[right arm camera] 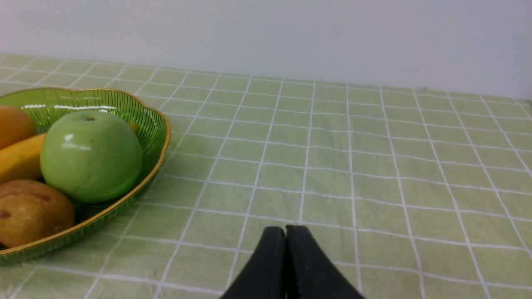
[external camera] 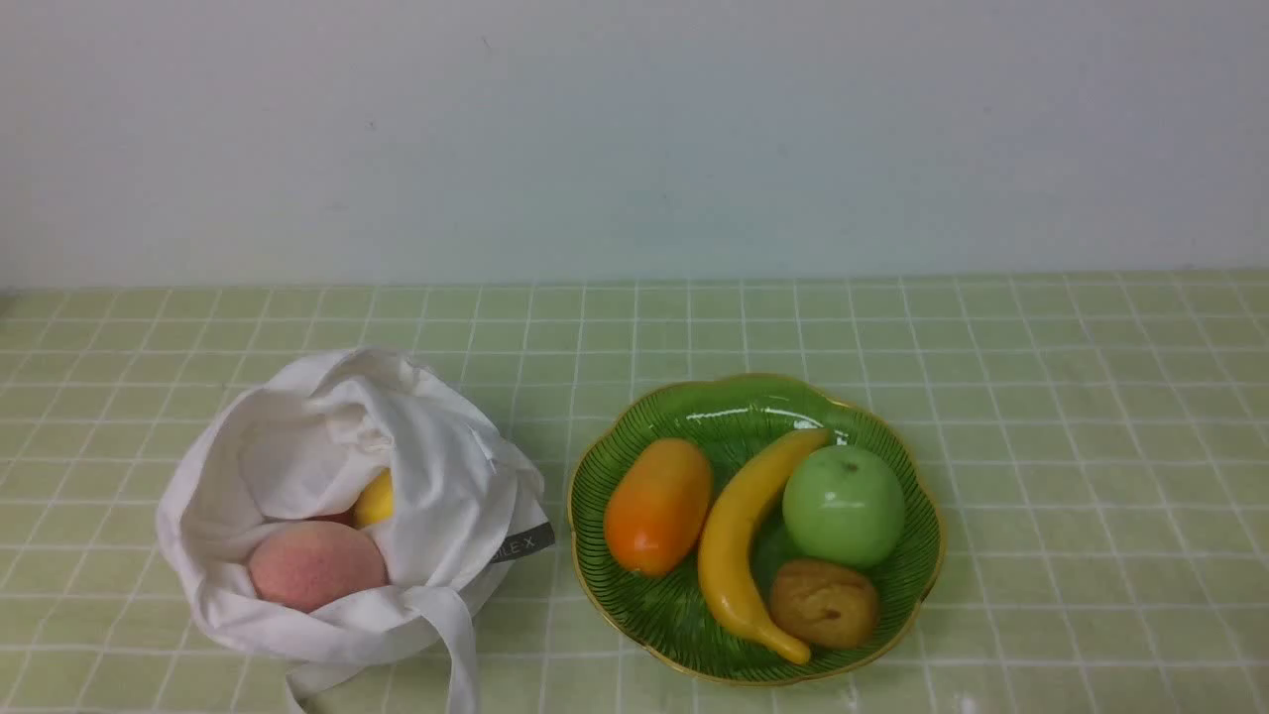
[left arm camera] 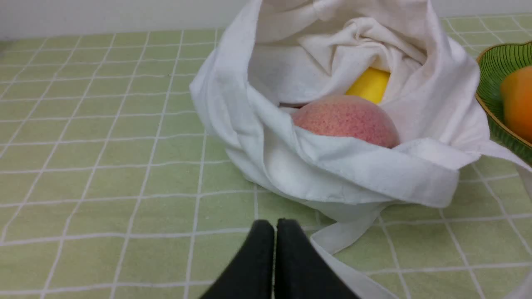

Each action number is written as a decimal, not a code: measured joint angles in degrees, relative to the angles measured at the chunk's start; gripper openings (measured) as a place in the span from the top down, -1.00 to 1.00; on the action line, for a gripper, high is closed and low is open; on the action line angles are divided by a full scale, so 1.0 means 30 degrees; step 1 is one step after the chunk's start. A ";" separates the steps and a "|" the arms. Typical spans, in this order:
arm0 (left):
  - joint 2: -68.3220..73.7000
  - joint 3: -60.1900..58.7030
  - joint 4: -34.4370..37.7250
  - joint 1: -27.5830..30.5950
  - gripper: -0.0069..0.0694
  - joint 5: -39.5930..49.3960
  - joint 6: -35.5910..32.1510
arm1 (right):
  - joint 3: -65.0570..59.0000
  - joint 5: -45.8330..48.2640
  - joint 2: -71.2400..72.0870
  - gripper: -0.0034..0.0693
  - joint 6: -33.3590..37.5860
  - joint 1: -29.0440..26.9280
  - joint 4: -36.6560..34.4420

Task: Take the fruit out of the bag on the green coffee tablecloth and place them on the plate.
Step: 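Reach into the cloth bag and grasp the peach with the left gripper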

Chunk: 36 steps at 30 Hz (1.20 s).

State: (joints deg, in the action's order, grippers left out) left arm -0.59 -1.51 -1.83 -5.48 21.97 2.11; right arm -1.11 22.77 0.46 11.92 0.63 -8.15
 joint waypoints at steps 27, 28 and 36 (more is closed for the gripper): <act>0.0000 -0.0018 -0.1003 0.0000 0.84 -0.0061 0.0053 | 0.0000 0.0000 0.0000 0.94 0.0000 0.0000 0.0000; 0.0000 -0.0017 -0.0931 0.0000 0.84 -0.0141 0.0150 | 0.0000 0.0000 0.0000 0.94 0.0000 0.0000 0.0000; 0.0000 -0.0038 0.2694 0.0000 0.84 -0.6082 0.3073 | 0.0000 0.0000 0.0000 0.94 0.0000 0.0000 0.0000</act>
State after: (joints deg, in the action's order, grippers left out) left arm -0.59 -1.63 6.25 -5.48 3.73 11.33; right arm -1.11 22.77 0.46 11.92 0.63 -8.15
